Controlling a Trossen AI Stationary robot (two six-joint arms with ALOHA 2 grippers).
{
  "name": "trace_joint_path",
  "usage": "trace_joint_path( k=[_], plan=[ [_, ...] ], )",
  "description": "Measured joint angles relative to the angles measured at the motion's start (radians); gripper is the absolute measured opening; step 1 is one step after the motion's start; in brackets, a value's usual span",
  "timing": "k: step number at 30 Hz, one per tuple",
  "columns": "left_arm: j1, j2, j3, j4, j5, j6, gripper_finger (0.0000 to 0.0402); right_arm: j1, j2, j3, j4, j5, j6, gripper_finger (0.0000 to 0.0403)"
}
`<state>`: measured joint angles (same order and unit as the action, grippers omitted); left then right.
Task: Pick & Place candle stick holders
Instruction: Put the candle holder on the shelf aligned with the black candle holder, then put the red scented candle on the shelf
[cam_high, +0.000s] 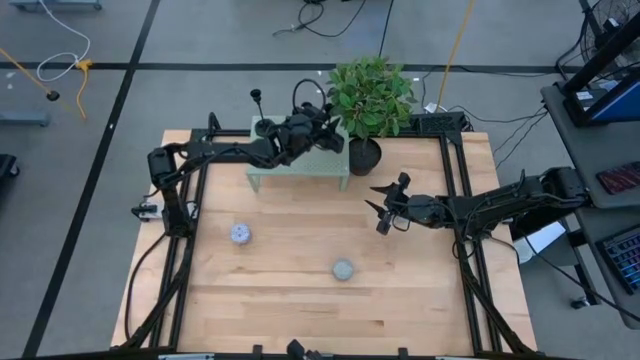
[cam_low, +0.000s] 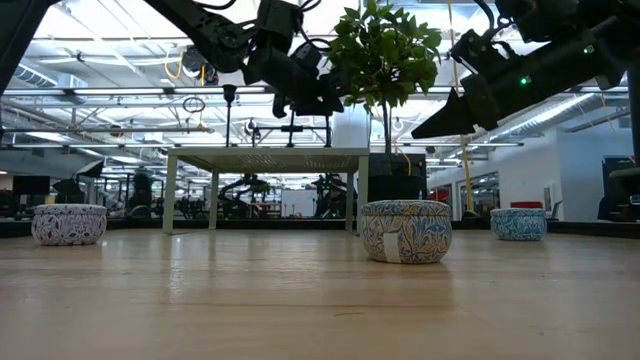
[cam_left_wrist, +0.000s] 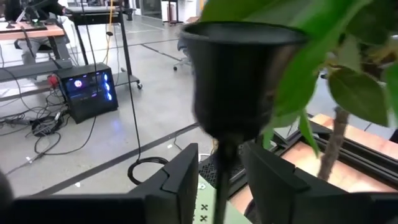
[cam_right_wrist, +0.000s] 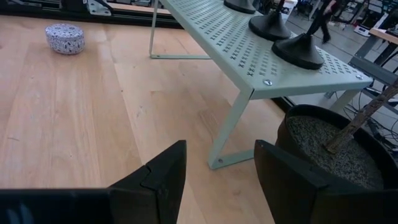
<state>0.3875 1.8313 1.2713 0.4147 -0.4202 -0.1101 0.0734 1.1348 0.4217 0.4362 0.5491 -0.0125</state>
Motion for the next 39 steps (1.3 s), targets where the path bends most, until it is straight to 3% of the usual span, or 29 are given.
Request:
trace_joint_path(
  k=[4,11,25,30,39],
  plan=[
    [-0.007,0.0,0.0,-0.008,-0.007,0.002,0.0142,0.0,0.0,0.0,0.0,0.0,0.0,0.018],
    [-0.024,0.0,0.0,-0.039,-0.122,0.06,0.0143,0.0,0.0,0.001,0.0,0.0,0.0,0.018],
    [-0.057,-0.002,0.0,-0.06,-0.196,0.107,0.0143,0.0,0.001,0.001,-0.001,0.0,0.0,0.018],
    [-0.085,-0.054,0.0,-0.166,-0.262,0.098,0.0143,0.0,0.001,0.001,-0.005,0.0,0.0,0.018],
    [-0.151,-0.158,0.0,-0.376,-0.255,0.088,0.0143,0.0,0.001,0.001,-0.001,0.0,0.0,0.018]
  ],
)
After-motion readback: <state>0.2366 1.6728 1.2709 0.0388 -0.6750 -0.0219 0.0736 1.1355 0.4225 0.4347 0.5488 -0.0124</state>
